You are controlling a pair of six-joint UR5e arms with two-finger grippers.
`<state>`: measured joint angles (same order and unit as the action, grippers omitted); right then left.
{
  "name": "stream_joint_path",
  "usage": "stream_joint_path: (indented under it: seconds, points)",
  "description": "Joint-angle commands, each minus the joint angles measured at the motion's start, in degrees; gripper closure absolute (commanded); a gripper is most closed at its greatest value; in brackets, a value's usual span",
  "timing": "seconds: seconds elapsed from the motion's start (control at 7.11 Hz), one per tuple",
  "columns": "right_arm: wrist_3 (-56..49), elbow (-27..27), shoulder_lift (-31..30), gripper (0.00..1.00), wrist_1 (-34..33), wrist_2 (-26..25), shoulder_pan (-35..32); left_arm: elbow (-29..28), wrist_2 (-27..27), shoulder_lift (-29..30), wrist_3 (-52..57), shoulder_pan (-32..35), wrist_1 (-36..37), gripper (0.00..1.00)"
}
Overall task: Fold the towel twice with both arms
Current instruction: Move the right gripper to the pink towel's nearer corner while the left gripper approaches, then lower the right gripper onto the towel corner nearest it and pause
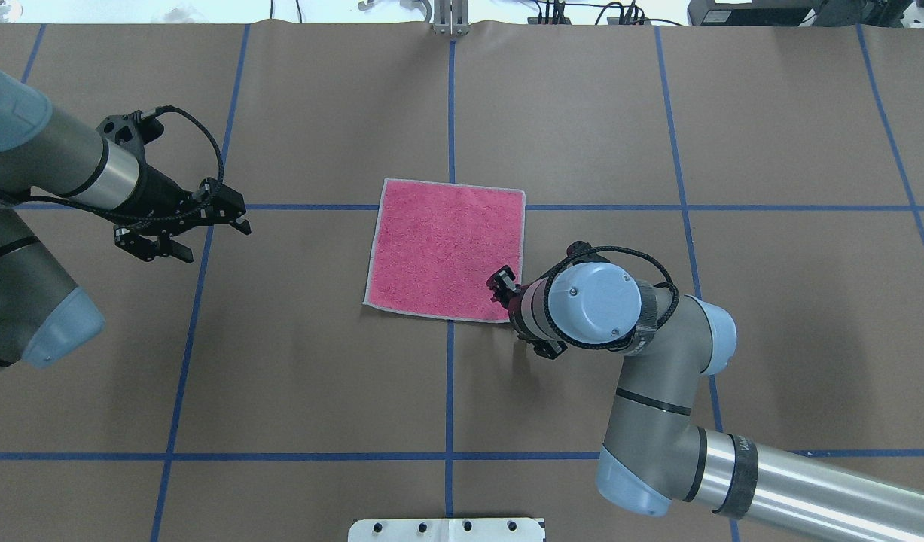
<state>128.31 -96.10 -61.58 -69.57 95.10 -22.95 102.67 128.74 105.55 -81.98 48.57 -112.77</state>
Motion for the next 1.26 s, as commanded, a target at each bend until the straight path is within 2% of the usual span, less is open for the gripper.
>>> stream_joint_path:
  seconds: [0.0, 0.14, 0.28, 0.84, 1.12]
  points:
    - [0.1, 0.1, 0.1, 0.51, -0.7, -0.1, 0.1, 0.1, -0.1, 0.0, 0.0, -0.1, 0.0, 0.00]
    - [0.1, 0.0, 0.2, 0.70, -0.7, -0.2, 0.1, 0.2, -0.1, 0.1, -0.1, 0.0, 0.0, 0.00]
    - [0.1, -0.1, 0.1, 0.80, -0.7, -0.2, 0.0, 0.2, -0.1, 0.1, -0.1, -0.1, 0.0, 0.00]
    - [0.1, -0.5, 0.0, 0.78, -0.7, -0.4, 0.0, 0.2, -0.2, 0.2, -0.1, -0.2, 0.0, 0.00]
    - [0.1, -0.5, -0.2, 0.71, -0.7, -0.4, 0.0, 0.2, -0.2, 0.1, -0.1, -0.2, 0.0, 0.00]
